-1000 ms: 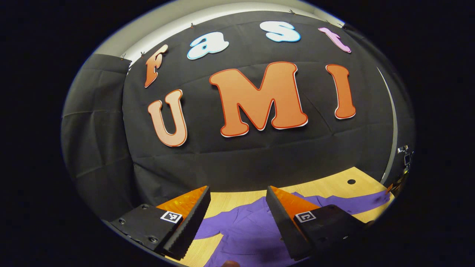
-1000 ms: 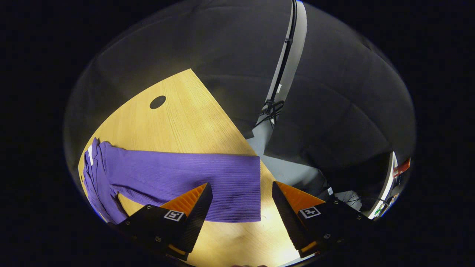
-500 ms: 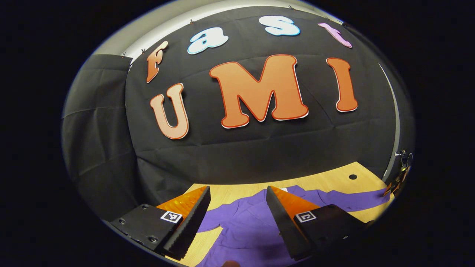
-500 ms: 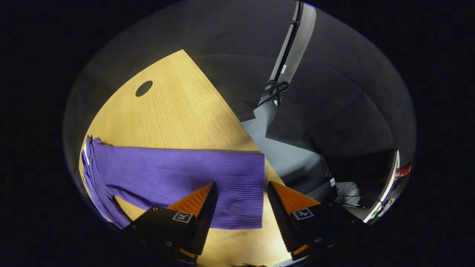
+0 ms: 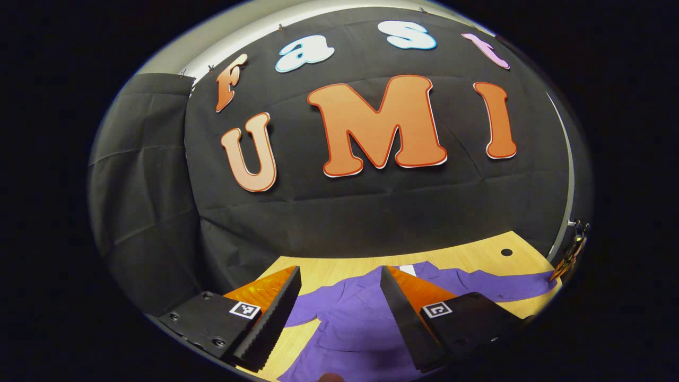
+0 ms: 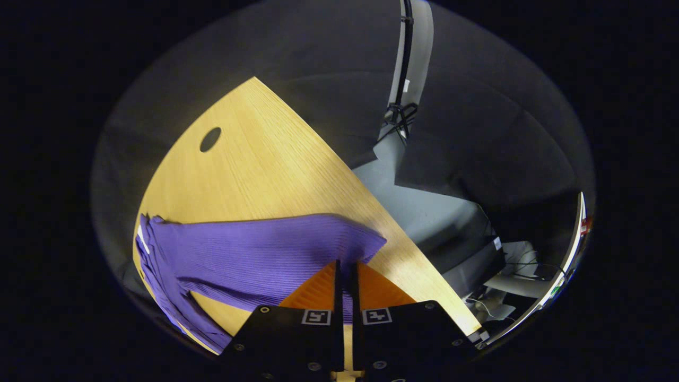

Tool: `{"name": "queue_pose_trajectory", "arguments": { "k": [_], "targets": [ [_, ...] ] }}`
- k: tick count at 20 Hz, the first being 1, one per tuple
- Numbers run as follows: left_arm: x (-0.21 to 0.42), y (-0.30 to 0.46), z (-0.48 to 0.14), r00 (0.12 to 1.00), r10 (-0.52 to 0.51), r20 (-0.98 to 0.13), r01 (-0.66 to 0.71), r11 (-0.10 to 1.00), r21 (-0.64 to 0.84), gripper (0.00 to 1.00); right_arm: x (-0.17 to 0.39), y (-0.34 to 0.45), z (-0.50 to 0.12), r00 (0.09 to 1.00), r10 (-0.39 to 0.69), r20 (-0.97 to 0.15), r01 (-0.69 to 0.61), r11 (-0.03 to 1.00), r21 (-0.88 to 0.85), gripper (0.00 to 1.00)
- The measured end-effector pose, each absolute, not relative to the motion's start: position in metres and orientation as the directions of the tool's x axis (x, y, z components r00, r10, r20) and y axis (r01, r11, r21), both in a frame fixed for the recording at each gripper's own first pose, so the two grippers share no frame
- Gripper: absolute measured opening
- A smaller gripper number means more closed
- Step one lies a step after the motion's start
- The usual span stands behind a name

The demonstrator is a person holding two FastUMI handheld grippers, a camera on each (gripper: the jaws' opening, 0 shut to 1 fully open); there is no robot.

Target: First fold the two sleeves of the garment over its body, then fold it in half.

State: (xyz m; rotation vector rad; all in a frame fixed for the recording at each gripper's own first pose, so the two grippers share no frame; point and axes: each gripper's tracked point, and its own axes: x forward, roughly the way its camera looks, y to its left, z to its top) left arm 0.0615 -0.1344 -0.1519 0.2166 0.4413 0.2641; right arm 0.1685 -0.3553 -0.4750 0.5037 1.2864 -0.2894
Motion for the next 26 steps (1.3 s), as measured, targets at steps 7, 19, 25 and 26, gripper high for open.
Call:
{"name": "queue_pose_trajectory", "arguments": {
  "k": [7,19,25,26],
  "targets": [
    [0.053,-0.108,-0.155,0.877,0.267,-0.398,-0.199,0.958,0.205,0.95,0.175,-0.327,-0.411,0.352,0.079,-0.933,0.403,0.887,0.227,0.05],
    [0.028,0.019,-0.154,0.881,0.255,-0.398,-0.2,0.964,0.174,0.95,0.198,-0.184,-0.261,0.5,0.089,-0.862,0.217,0.95,0.224,0.05],
    [0.021,0.081,-0.161,0.874,0.259,-0.411,-0.205,0.964,0.171,0.95,0.193,-0.075,-0.204,0.538,0.153,-0.829,0.053,0.975,0.214,0.05],
    [0.019,0.09,-0.163,0.873,0.261,-0.412,-0.206,0.963,0.173,0.95,0.192,-0.055,-0.197,0.541,0.167,-0.824,0.023,0.977,0.213,0.05]
  ]
}}
